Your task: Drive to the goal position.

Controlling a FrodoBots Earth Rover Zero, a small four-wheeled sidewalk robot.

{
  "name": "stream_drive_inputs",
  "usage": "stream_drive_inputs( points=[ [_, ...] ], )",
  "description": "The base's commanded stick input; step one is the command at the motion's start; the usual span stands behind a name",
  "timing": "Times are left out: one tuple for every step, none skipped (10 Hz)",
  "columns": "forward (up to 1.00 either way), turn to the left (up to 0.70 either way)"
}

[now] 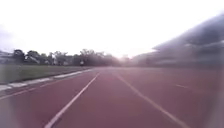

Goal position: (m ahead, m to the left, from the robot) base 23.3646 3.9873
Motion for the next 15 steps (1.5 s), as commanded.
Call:
stream_drive_inputs(
  points=[
    [0.7,-0.05],
    [0.7,0.0],
    [0.7,0.0],
    [0.7,0.0],
    [0.7,0.0],
    [0.7,0.0],
    [0.7,-0.23],
    [0.7,-0.31],
    [0.7,-0.26],
    [0.7,-0.15],
    [0.7,0.0],
    [0.7,0.0],
    [0.7,0.0],
    [0.7,0.0],
    [0.7,0.0]
  ],
)
